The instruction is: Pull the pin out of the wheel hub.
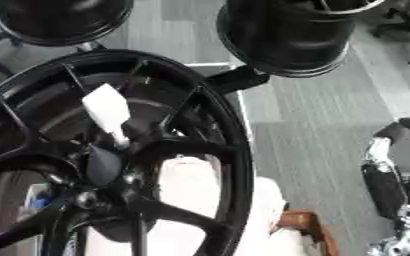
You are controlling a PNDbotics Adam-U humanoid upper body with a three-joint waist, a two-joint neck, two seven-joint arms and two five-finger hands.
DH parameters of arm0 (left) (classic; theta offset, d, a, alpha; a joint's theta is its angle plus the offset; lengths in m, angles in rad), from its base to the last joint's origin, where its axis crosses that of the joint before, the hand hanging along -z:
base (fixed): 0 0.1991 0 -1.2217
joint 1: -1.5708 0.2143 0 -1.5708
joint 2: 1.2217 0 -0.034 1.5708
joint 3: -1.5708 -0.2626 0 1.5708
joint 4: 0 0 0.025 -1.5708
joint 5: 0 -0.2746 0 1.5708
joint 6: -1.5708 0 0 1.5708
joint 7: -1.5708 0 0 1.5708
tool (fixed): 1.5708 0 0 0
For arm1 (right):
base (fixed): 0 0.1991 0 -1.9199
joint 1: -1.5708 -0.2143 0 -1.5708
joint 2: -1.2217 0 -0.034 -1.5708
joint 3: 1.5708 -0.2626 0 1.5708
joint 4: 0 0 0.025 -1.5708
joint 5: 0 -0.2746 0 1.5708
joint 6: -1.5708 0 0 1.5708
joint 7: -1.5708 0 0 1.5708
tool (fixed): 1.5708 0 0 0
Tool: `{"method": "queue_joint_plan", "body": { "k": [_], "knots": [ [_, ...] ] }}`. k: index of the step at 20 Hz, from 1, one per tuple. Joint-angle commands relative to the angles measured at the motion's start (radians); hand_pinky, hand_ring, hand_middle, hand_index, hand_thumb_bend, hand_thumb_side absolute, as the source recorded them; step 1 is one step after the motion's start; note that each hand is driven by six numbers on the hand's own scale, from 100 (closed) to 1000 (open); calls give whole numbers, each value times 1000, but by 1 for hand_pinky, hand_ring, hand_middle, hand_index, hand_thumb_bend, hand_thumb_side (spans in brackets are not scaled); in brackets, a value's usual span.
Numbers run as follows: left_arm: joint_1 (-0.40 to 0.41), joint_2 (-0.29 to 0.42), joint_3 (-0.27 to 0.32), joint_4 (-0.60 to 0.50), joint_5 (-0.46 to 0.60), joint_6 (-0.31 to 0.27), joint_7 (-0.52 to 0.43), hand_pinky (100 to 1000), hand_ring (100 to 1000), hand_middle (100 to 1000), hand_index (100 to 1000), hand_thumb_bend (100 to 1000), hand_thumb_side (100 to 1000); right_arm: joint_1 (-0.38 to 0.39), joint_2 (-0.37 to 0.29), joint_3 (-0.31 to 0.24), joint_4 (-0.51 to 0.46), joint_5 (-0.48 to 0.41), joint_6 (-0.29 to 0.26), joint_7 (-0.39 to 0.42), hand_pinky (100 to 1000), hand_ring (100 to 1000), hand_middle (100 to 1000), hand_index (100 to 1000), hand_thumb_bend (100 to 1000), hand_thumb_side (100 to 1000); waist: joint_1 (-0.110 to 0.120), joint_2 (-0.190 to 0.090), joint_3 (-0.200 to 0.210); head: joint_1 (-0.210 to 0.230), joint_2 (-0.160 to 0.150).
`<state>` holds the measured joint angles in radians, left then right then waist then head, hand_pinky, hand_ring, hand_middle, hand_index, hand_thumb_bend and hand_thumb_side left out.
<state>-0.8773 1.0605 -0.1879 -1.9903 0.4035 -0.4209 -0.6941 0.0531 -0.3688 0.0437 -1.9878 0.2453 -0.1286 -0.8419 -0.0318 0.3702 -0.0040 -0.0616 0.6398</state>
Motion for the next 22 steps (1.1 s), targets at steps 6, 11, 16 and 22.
{"method": "queue_joint_plan", "body": {
  "k": [6, 11, 16, 22],
  "knots": [
    [-119, -37, -67, -10, -94, -168, -212, 834, 837, 842, 906, 100, 341, -1, -24, 1, -12, 5, -2, 5, 850, 764, 615, 791, 100, 349, 2, -21, -4, 0, -13],
    [-207, -90, -171, -10, -228, -179, -213, 833, 832, 822, 905, 100, 436, -7, -29, 5, -12, -2, -3, 12, 849, 762, 613, 790, 100, 350, 7, -22, -16, 7, -24],
    [-252, -129, -241, -10, -334, -179, -213, 833, 837, 826, 907, 100, 487, -10, -33, 3, -12, -5, -6, 15, 849, 761, 612, 790, 100, 348, 12, -21, -32, 14, -35],
    [-282, -158, -295, 2, -399, -202, -213, 856, 872, 860, 921, 100, 433, -13, -35, 4, -12, -9, -7, 18, 850, 760, 611, 789, 100, 351, 14, -19, -41, 25, -32]
  ]
}}
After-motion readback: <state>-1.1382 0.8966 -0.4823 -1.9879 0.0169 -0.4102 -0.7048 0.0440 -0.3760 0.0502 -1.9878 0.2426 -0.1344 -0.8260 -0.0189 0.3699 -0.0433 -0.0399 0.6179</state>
